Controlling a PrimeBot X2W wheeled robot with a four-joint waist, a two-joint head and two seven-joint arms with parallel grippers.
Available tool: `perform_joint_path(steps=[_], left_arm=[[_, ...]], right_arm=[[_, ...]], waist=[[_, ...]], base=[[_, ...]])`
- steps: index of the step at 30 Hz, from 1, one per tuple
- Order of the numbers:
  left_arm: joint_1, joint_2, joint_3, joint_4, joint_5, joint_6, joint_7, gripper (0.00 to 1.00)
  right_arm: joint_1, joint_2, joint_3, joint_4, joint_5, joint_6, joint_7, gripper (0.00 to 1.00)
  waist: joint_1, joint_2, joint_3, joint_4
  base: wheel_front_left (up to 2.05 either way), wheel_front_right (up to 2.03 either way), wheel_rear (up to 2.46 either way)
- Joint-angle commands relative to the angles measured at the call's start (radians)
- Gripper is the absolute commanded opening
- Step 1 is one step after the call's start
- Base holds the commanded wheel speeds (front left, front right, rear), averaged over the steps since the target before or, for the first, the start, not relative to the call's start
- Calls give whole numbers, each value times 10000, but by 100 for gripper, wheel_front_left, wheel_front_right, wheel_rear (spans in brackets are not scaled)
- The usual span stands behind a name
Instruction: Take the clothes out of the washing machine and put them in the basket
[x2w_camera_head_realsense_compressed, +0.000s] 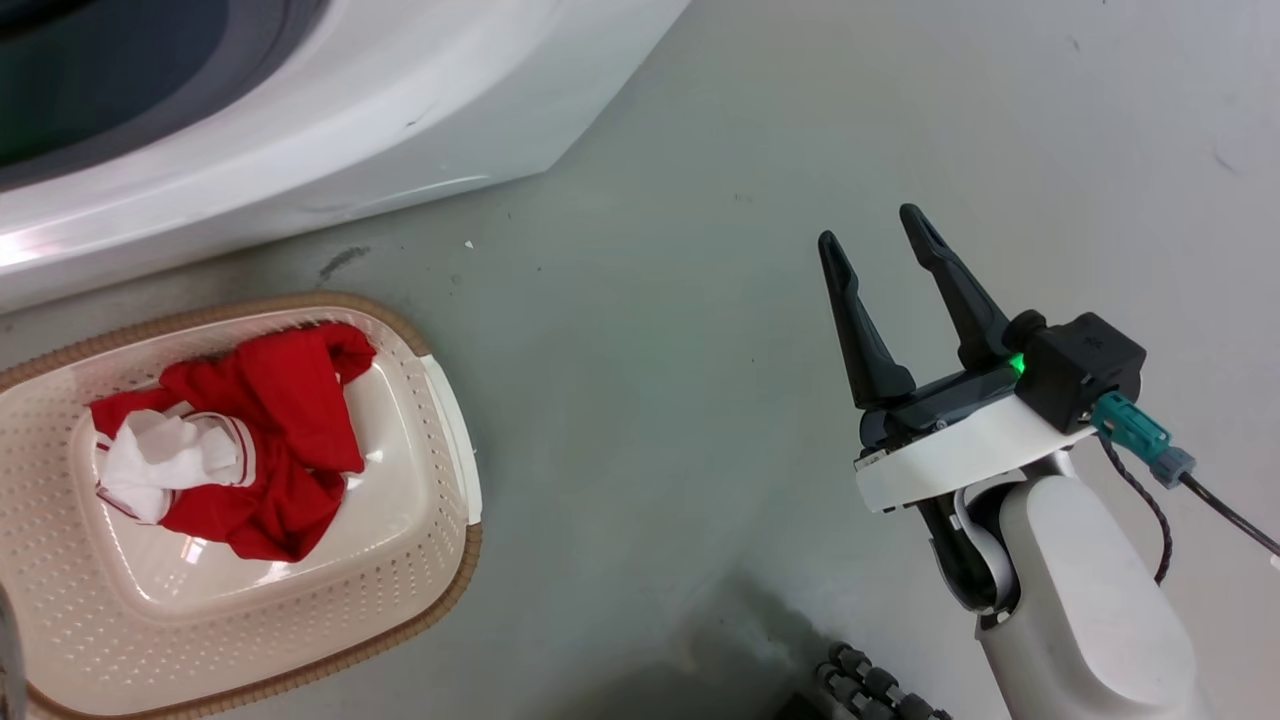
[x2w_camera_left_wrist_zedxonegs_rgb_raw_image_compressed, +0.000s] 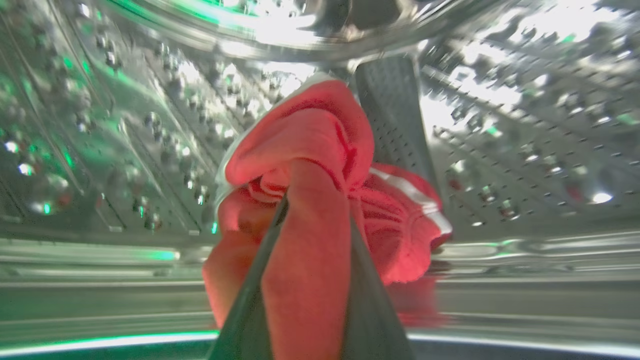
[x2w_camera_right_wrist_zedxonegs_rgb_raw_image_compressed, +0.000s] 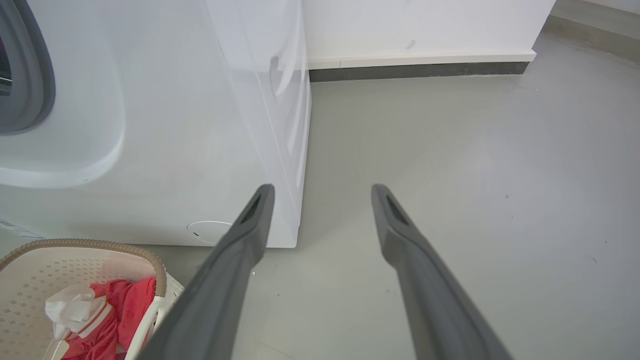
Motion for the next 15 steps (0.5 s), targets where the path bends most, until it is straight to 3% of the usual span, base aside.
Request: perform_joint_path(steps=[1,8,15], left_arm=[[278,-104,25,-79,-23,96,-738,0],[1269,-459,132,506,-359,148,-3744,0],[2248,-779,434,1605,-897,48,-6003,0]], right_arm=[[53,29,-101,37,-121,-9,-18,100],[499,26,-408,219,-428,-9,-19,100],[971,25,-598,366,-603,-10,-19,100]], waist=[[-1,0,-327,95],[-1,0,-1432,283],[-1,0,-2583,413]], base=[[0,0,0],[0,0,0],[0,0,0]])
